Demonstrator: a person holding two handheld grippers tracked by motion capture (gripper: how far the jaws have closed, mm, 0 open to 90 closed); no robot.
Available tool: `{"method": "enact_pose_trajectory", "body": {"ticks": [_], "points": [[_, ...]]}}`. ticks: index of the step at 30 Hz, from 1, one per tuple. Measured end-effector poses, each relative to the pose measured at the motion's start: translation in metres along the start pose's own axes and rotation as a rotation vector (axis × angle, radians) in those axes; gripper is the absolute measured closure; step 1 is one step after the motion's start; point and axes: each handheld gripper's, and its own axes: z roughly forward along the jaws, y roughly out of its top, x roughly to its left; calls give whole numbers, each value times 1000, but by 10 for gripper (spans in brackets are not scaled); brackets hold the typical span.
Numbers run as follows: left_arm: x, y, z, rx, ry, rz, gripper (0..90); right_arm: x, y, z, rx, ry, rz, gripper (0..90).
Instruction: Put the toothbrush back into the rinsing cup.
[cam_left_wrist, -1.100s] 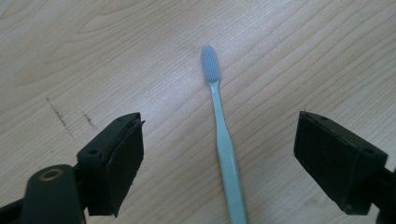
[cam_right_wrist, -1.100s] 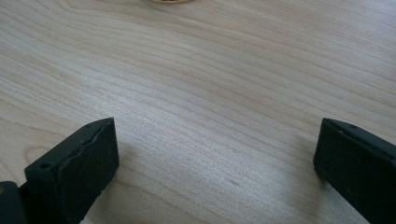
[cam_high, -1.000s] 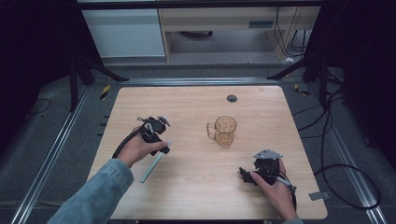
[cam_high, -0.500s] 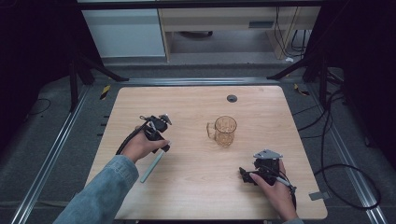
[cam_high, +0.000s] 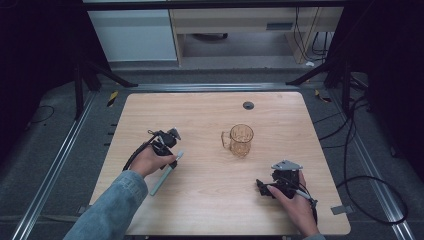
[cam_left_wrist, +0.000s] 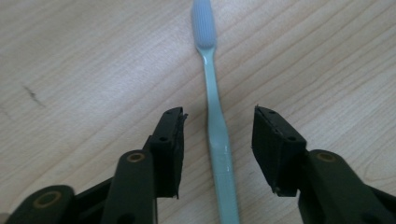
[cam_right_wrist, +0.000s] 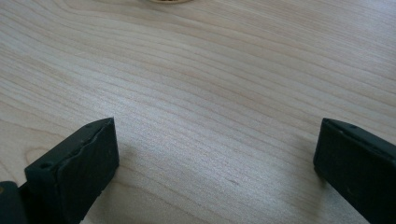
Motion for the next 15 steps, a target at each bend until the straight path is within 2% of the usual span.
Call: {"method": "enact_pose_trajectory", "body": {"ticks": [2, 7, 15], "points": [[0, -2, 2, 8, -8, -7, 561, 0, 0, 0, 0, 0, 0, 4], [3, -3, 2, 16, 2, -24, 607, 0, 0, 0, 0, 0, -1, 4], [3, -4, 6, 23, -12, -38, 628, 0, 0, 0, 1, 4, -2, 4]]}}
